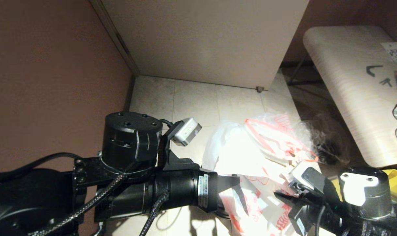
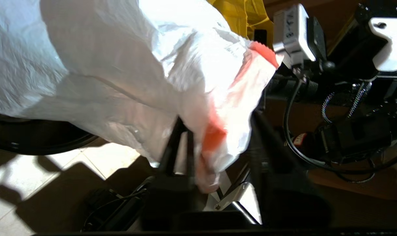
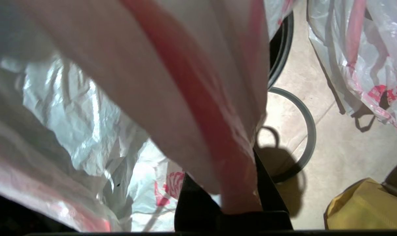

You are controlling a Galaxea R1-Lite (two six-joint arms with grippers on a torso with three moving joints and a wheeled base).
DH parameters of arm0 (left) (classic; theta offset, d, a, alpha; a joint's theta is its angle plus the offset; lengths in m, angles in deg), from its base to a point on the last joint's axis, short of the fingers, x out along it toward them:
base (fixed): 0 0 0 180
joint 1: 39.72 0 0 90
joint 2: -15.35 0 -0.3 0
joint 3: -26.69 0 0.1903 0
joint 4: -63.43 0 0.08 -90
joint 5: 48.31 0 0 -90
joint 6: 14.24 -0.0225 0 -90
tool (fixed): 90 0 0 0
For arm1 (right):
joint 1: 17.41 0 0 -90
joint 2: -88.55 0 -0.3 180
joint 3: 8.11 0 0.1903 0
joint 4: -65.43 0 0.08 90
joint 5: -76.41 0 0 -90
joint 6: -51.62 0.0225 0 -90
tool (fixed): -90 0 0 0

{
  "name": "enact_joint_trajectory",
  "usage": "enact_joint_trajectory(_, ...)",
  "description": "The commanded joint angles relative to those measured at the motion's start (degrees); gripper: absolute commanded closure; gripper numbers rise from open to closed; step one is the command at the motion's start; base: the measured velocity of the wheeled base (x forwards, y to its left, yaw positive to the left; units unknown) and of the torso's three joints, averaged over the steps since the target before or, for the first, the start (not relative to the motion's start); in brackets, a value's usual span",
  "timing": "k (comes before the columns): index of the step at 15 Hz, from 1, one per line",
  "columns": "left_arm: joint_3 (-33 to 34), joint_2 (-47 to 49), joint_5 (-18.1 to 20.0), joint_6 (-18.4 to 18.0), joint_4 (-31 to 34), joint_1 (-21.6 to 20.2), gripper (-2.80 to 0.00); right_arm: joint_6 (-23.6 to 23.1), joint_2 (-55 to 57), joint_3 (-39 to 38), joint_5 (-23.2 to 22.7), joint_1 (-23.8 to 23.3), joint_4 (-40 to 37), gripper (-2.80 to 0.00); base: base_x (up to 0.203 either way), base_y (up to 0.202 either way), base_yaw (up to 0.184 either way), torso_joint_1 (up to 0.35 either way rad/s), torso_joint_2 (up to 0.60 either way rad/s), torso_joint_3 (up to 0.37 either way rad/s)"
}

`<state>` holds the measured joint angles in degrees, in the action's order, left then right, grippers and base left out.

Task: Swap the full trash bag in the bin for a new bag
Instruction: Put the new garbage bag on the trash can

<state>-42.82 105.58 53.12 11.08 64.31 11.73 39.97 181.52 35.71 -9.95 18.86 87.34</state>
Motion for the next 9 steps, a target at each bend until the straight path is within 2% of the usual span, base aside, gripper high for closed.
enact_joint_trajectory(1,0.02,-0.96,0.03,0.03,0.24,-0.01,-2.8,0.05,-1.09,-0.81,0.06,0.99,0.25,0.0,0.0,0.0,0.0,0.0,0.0,0.0)
enact_joint_trajectory(2,0.1,-3.45,-0.01,-0.21,1.95,-0.03,-2.8,0.05,-0.89,-1.48,0.06,0.94,0.25,0.0,0.0,0.0,0.0,0.0,0.0,0.0)
enact_joint_trajectory(5,-0.28,-13.8,-0.57,-0.41,12.32,-0.43,-2.8,-0.3,0.11,-3.13,0.06,0.74,0.43,0.0,0.0,0.0,0.0,0.0,0.0,0.0)
enact_joint_trajectory(8,-0.56,-19.83,-5.39,0.13,15.05,-0.8,-2.8,-1.12,0.03,-2.78,0.06,1.0,0.52,0.0,0.0,0.0,0.0,0.0,0.0,0.0)
enact_joint_trajectory(9,-0.92,-18.64,-6.84,0.66,14.94,-1.49,0.0,-1.32,0.11,-2.78,0.06,1.24,0.52,0.0,0.0,0.0,0.0,0.0,0.0,0.0)
